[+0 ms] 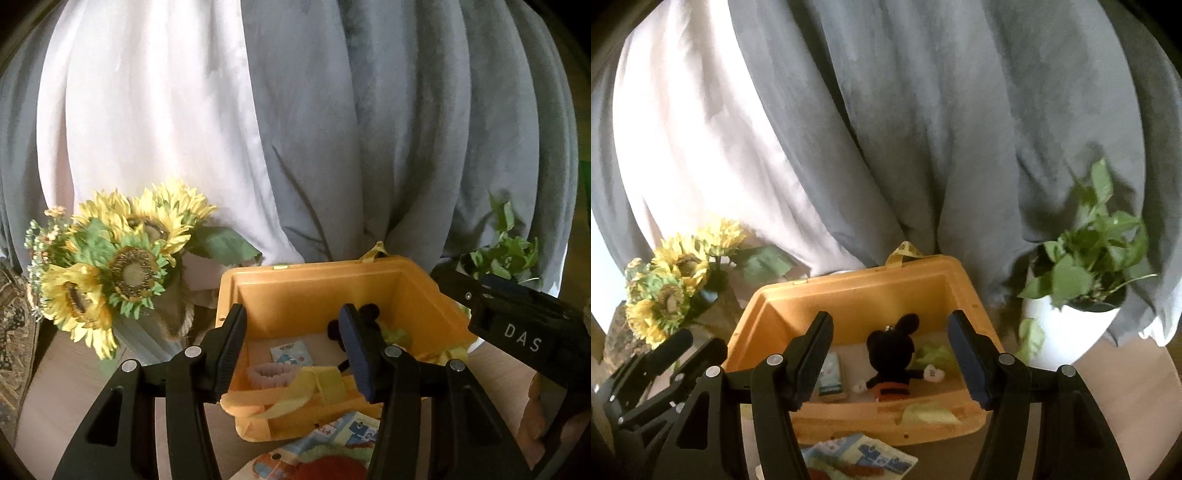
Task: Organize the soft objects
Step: 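Open both tools over the crate and pull them back toward the table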
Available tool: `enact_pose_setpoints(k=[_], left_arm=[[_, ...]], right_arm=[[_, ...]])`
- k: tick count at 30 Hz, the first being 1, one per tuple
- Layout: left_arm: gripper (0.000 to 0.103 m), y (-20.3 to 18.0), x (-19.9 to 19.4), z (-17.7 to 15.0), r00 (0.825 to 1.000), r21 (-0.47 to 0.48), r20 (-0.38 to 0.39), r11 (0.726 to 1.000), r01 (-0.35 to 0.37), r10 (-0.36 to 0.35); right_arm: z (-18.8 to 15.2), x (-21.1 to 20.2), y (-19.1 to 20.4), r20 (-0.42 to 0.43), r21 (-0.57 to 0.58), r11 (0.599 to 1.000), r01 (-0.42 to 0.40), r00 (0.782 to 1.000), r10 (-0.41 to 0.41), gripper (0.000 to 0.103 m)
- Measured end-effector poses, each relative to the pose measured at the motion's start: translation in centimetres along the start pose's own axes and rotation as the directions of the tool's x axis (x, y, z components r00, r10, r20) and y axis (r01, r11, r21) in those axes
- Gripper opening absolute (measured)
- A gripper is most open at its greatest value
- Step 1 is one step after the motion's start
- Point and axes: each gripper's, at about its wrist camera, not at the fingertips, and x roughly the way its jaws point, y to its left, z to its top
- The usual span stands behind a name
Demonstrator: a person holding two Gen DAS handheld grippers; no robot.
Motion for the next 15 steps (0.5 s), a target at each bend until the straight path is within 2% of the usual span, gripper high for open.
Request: enact_pose_setpoints(k=[15], left_arm=[[0.053, -1.5, -7.6, -1.0, 0.999, 0.008, 0.053, 1.000, -0.009, 0.009]], right_arm=[[-1.2, -7.5, -0.2, 0.074, -0.012, 1.000, 0.019, 0.997, -0.018, 0.065]])
